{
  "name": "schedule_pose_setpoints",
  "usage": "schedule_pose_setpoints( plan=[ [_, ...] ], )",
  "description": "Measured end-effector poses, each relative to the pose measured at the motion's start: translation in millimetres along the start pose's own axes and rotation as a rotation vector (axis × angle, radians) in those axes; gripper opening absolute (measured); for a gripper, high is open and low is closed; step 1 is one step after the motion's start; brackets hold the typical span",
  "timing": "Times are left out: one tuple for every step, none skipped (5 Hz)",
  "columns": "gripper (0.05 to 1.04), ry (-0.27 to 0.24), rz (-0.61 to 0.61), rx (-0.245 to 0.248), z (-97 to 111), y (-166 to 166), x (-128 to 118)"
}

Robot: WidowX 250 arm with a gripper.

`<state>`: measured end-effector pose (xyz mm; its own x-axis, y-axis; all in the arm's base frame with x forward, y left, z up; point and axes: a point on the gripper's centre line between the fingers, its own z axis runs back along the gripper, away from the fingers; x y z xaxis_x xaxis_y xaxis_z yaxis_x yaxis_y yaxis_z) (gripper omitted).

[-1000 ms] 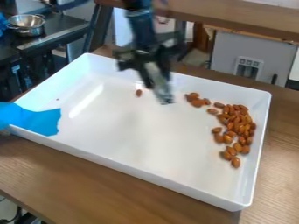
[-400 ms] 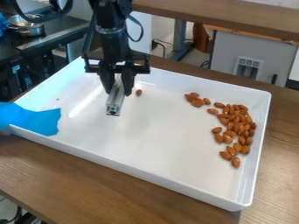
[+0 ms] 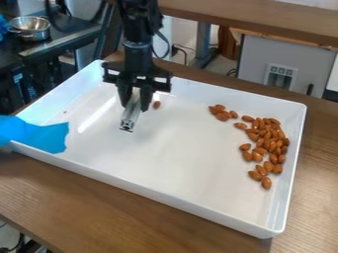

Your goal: Sweep into pile

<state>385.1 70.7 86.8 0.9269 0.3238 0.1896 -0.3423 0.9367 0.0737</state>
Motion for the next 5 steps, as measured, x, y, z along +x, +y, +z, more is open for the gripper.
schedule_pose_setpoints(
  plan=[
    [0.380, 0.007, -0.004, 0.033, -12, -4, 8],
    [0.379, 0.001, -0.005, 0.048, -13, -7, 14],
    [0.379, 0.015, -0.028, 0.064, -22, -21, 10],
    [0.379, 0.015, -0.064, 0.054, -19, -41, 5],
    [0.379, 0.019, -0.070, 0.044, -17, -56, 1]
  ],
)
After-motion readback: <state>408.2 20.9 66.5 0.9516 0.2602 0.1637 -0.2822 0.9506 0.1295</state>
